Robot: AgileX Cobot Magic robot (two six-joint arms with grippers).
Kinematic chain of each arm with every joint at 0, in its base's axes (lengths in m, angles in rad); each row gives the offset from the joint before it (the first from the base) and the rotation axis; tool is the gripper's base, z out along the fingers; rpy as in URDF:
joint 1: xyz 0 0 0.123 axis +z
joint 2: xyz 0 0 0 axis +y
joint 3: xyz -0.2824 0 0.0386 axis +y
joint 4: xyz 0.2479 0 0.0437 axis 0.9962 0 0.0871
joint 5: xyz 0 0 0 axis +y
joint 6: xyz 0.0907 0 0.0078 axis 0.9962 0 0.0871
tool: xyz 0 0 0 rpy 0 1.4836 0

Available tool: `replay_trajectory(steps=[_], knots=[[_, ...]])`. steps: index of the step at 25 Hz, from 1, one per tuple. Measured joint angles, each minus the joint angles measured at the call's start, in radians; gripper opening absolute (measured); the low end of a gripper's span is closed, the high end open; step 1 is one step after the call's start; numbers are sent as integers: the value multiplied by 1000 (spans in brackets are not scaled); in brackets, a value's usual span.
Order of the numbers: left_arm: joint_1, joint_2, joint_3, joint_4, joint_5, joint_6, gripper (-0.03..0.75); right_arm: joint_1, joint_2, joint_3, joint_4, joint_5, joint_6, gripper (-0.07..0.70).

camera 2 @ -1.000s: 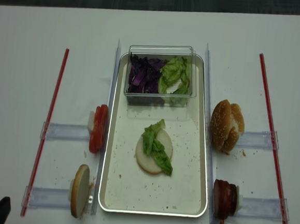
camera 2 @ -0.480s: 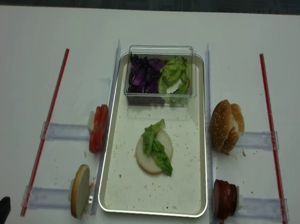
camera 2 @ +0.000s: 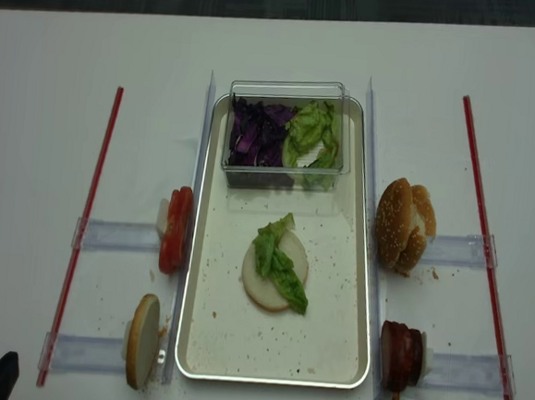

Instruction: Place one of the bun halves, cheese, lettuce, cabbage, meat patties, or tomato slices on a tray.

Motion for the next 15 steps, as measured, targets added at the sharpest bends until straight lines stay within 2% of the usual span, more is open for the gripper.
replay_trajectory(steps=[15], knots=[[0,0,0,0,0,0,491,0,0,0,0,0,0,572]])
